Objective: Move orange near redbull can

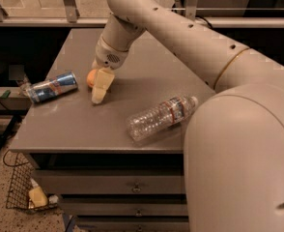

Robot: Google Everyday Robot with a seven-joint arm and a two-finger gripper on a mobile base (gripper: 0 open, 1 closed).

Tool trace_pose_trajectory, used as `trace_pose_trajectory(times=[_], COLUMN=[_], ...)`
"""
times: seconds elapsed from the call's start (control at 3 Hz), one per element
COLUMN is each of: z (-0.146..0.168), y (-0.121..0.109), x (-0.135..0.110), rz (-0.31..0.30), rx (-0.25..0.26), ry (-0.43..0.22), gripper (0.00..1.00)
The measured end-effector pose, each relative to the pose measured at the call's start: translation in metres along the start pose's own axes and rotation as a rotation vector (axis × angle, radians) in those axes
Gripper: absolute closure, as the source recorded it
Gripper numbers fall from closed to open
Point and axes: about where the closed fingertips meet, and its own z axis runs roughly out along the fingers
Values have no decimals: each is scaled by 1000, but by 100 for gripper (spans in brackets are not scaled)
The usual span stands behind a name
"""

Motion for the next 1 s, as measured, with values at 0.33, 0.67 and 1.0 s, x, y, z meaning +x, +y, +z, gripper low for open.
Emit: trace_pose_trajectory(times=[0.33, 0.67, 1.0], z=[-9, -44, -93], y=[4, 13, 29], x=[5, 22, 49], rz=[14, 50, 105], rx=[34, 110, 212], ry=[2, 25, 7], gripper=[0, 0, 0])
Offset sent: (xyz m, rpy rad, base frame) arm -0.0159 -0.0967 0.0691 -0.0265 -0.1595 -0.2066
